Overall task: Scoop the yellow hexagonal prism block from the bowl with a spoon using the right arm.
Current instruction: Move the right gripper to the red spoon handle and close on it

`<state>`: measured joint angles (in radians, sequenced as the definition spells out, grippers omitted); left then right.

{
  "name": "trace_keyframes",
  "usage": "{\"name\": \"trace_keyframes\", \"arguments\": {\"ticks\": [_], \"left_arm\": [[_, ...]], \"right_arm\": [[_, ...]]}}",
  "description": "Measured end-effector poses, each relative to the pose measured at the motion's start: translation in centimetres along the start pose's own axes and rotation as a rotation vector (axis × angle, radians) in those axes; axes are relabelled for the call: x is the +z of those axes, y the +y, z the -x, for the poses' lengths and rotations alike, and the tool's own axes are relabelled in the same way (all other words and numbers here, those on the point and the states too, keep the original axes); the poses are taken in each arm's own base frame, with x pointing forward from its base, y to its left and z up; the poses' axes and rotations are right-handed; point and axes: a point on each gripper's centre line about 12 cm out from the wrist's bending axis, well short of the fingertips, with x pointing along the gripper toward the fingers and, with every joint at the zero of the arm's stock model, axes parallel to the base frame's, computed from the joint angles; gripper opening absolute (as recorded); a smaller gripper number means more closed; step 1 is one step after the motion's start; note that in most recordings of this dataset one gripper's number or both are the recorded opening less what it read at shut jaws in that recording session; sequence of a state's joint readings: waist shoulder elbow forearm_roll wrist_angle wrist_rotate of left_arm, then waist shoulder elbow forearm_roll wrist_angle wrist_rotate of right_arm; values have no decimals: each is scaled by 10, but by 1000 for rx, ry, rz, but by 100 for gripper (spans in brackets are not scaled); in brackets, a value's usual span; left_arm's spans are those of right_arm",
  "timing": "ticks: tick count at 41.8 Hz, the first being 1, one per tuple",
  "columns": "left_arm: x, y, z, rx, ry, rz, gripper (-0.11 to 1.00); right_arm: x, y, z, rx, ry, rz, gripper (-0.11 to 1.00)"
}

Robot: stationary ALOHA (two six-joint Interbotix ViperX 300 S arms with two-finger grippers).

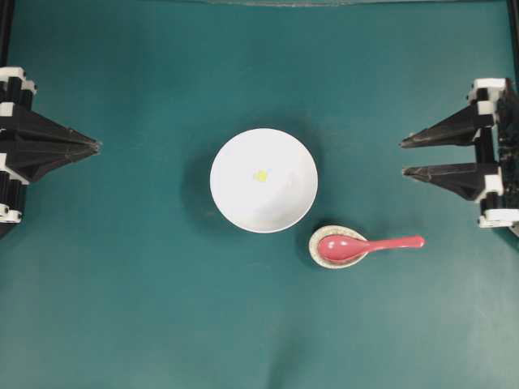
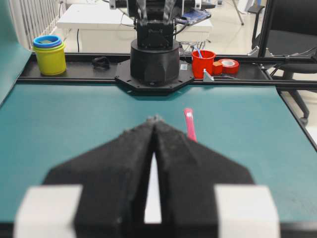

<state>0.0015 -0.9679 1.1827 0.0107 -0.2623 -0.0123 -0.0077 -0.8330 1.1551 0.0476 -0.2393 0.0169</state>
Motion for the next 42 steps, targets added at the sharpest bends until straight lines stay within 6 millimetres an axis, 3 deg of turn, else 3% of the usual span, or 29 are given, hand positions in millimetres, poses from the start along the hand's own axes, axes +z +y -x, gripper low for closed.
{"name": "trace_keyframes", "arguments": {"ticks": [23, 42], "left_arm": [[0, 0, 0, 0, -2, -2, 0], [0, 0, 0, 0, -2, -9, 0]], "right_arm": [[-68, 14, -31, 49, 143, -87, 49], [-124, 41, -31, 136, 270, -148, 48]]}}
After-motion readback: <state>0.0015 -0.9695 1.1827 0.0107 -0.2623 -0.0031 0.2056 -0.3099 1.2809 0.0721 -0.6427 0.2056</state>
